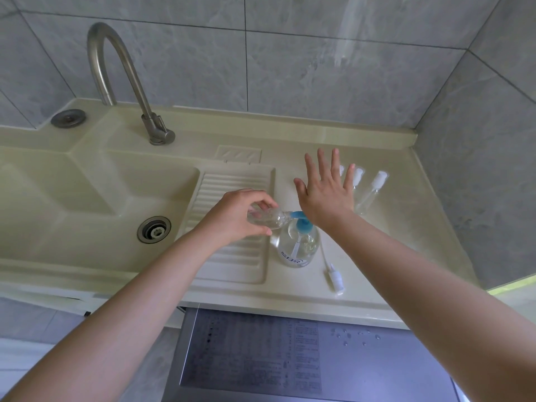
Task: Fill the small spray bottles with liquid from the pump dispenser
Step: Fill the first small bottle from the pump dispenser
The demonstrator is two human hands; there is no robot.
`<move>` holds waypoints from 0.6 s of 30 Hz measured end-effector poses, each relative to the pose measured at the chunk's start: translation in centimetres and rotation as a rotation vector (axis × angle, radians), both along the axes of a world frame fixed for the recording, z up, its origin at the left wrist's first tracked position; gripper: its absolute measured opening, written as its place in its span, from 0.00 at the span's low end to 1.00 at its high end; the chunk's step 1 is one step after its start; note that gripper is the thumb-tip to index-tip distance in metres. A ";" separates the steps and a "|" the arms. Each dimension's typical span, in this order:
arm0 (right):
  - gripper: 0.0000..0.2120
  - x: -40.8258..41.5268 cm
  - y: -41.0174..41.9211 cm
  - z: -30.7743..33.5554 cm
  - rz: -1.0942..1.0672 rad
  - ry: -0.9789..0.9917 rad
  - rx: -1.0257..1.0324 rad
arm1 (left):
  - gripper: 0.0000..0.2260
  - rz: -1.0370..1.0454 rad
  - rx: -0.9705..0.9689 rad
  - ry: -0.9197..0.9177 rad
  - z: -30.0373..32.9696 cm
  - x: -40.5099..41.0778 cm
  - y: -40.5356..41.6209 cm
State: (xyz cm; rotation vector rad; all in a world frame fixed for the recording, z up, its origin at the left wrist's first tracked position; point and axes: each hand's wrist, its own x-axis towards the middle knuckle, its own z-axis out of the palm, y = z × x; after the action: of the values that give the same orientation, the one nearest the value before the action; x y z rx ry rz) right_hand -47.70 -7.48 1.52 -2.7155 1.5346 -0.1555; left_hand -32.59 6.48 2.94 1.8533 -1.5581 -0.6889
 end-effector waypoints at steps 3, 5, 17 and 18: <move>0.29 -0.1 -0.1 0.3 0.010 -0.013 -0.013 | 0.21 0.004 0.003 0.002 0.0 0.1 0.0; 0.28 -0.2 0.2 -0.1 0.017 -0.030 0.007 | 0.21 0.010 0.002 0.011 -0.1 0.1 0.0; 0.28 -0.4 0.4 -0.3 0.026 -0.066 0.036 | 0.21 -0.009 -0.013 0.016 -0.2 0.0 -0.1; 0.28 -0.4 0.6 -0.4 0.023 -0.085 0.060 | 0.21 -0.011 -0.014 0.012 -0.1 0.0 -0.1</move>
State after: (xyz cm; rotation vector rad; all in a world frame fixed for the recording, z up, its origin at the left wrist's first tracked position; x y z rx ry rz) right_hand -48.10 -6.90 1.09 -2.6430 1.4615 -0.2182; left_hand -32.60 6.39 2.82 1.8285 -1.5622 -0.6914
